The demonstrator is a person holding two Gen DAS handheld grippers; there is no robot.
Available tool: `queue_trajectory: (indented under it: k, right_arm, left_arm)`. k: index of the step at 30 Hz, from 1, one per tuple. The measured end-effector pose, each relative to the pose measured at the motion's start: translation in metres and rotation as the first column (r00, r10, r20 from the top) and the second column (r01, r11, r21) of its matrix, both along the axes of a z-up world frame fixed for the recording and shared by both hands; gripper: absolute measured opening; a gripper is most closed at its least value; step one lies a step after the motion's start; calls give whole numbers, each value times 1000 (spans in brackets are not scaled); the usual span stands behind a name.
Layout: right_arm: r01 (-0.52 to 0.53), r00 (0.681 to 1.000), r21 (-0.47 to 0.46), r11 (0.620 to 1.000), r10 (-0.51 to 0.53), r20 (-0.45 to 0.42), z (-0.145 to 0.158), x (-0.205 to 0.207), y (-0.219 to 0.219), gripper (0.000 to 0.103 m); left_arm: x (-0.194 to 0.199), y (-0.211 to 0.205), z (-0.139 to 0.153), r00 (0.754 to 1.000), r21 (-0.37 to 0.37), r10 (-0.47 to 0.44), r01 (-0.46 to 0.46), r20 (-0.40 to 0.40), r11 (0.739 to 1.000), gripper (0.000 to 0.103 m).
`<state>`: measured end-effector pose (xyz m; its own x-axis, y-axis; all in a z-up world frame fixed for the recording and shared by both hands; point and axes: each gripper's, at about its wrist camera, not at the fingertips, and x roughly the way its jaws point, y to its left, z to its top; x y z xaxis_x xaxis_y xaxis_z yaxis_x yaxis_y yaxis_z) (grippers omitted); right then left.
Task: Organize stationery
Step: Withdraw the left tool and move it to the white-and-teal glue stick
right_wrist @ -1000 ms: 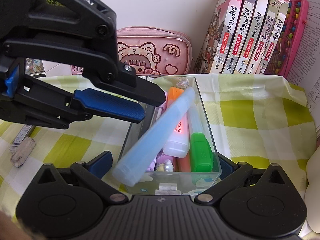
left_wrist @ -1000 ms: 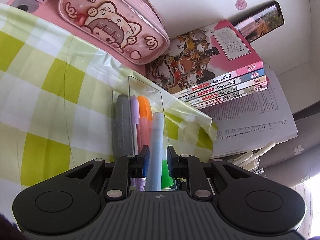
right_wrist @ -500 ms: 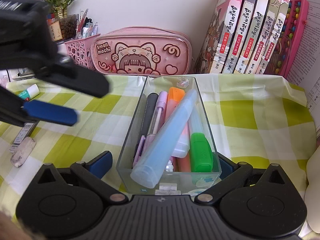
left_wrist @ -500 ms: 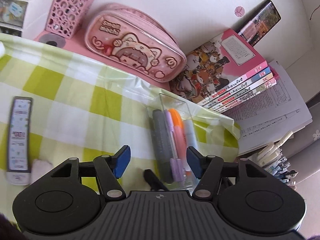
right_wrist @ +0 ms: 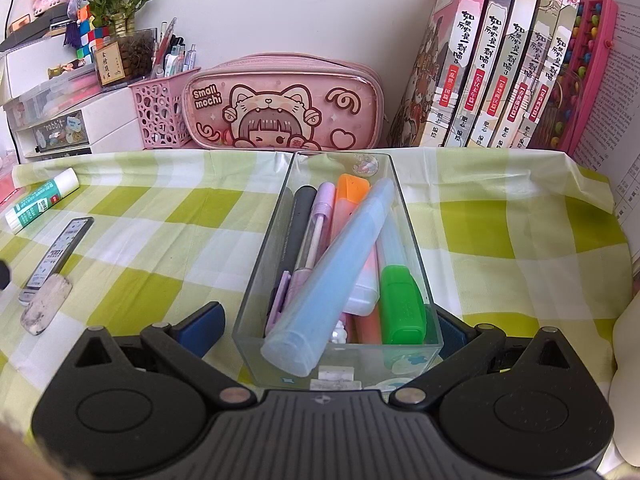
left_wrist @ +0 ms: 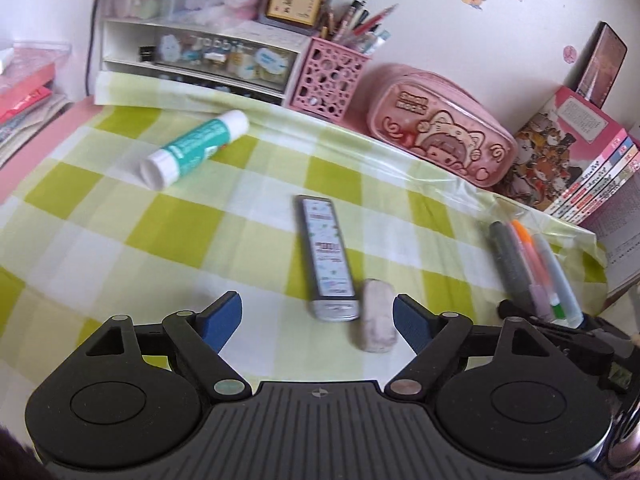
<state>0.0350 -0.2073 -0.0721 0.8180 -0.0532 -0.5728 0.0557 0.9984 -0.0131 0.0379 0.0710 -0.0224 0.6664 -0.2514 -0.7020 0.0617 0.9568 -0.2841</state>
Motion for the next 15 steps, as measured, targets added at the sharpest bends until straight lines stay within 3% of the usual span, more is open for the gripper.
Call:
queue_trajectory:
  k: [7, 11, 15]
  right_arm:
    - [0, 1000, 0, 1000, 0, 0, 0, 0, 0, 101]
    - [0, 1000, 0, 1000, 0, 0, 0, 0, 0, 101]
    - [0, 1000, 0, 1000, 0, 0, 0, 0, 0, 101]
  left_arm:
    - [-4, 21, -14, 1000, 175, 5, -7, 14, 985, 88]
    - [-5, 28, -21, 999, 289, -42, 34, 23, 957, 94]
    - [10, 47, -23, 998, 289, -57, 45, 34, 956, 98]
